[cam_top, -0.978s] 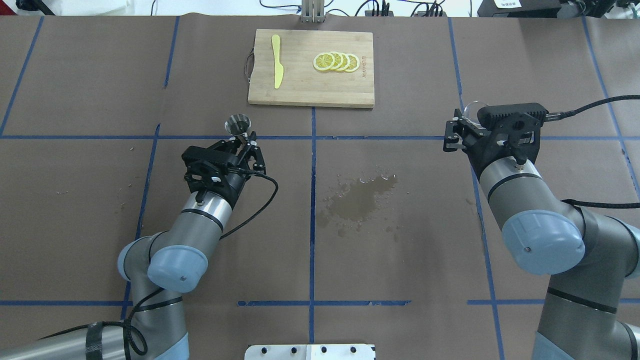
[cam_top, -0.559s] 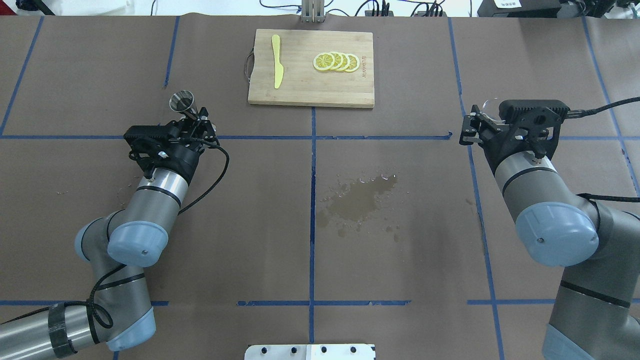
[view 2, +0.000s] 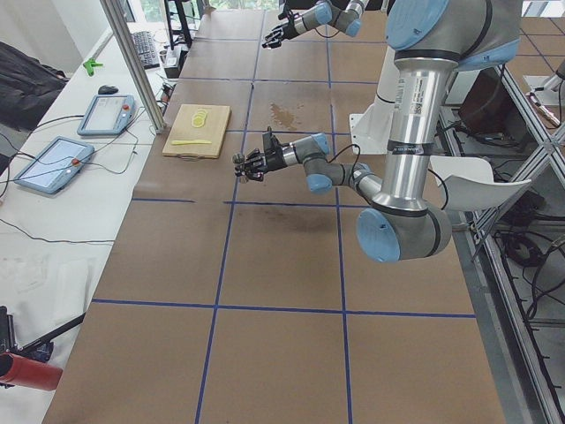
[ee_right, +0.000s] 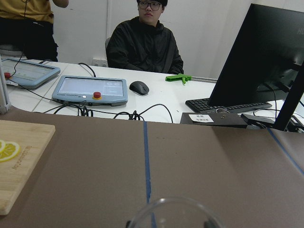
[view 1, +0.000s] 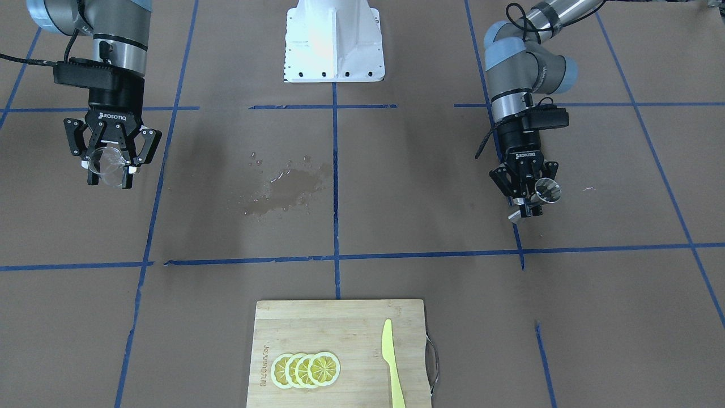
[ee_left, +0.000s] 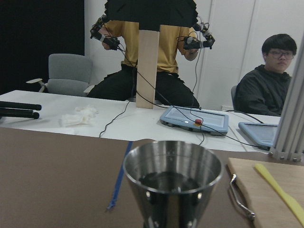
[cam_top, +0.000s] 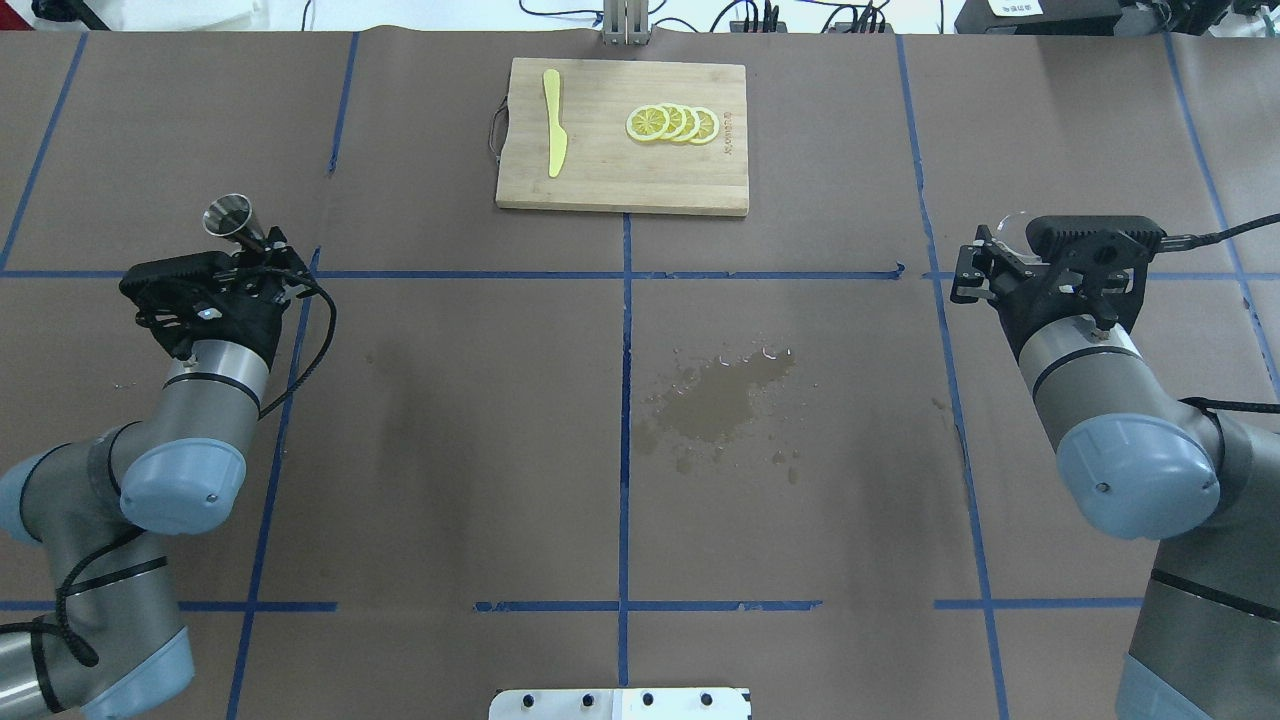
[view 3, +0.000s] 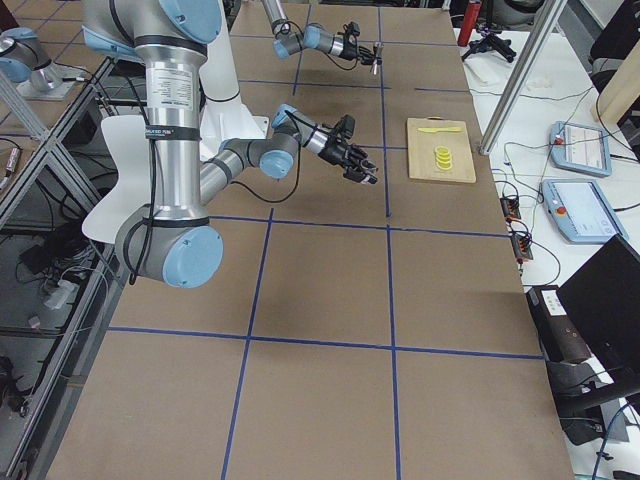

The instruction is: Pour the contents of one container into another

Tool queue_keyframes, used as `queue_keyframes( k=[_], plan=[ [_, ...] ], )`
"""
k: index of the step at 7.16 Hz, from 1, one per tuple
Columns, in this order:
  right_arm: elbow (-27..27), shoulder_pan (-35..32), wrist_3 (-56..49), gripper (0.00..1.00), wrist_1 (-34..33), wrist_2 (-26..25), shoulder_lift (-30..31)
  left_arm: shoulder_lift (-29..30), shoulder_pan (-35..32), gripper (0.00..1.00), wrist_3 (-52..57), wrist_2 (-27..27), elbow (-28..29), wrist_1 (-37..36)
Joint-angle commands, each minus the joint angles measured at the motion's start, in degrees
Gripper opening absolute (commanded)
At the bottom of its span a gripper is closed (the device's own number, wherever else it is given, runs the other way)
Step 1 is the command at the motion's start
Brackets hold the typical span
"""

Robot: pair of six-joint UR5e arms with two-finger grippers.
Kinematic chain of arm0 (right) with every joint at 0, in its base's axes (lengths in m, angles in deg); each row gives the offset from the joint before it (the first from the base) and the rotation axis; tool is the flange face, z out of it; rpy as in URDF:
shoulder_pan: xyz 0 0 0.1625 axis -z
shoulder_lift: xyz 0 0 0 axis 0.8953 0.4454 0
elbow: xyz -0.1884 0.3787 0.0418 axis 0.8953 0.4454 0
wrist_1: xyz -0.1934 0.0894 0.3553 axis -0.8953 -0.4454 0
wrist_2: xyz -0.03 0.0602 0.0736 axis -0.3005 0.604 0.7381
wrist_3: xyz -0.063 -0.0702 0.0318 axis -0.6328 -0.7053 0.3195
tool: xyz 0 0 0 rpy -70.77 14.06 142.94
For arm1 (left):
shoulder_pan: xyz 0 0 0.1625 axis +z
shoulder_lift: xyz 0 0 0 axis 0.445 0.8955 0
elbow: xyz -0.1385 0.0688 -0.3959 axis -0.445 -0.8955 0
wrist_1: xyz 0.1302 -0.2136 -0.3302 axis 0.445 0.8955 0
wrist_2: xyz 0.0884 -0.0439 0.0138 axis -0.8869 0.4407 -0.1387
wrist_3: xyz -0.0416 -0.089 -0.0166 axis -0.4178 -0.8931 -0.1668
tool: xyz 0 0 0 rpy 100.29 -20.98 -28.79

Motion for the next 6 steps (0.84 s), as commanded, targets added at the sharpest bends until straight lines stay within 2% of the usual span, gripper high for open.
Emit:
queue_keyframes(
  k=[1, 2, 4, 5, 6],
  plan=[
    [0.31, 0.08, 0.09, 0.0, 0.0, -0.07, 1.41, -2.84, 0.13, 0.0, -19.85, 1.59, -6.47, -23.76],
    [0.75, 0.08, 2.96, 0.0, 0.35, -0.16, 2.89, -2.5, 0.22, 0.0, -25.08, 2.91, -6.23, -27.44],
    [0.84, 0.52, 9.13, 0.0, 1.14, -1.81, 5.52, -2.49, 0.57, 0.0, -28.29, 2.75, -3.51, -27.74],
    [1.45, 1.13, 11.23, 0.0, 4.1, -1.91, 7.37, -2.23, 0.84, 0.0, -30.04, 2.49, -2.72, -29.66],
    [2.06, 1.57, 11.6, 0.0, 7.52, -2.0, 9.3, -1.18, 1.1, 0.0, -32.93, 2.48, -2.79, -35.16]
  ],
)
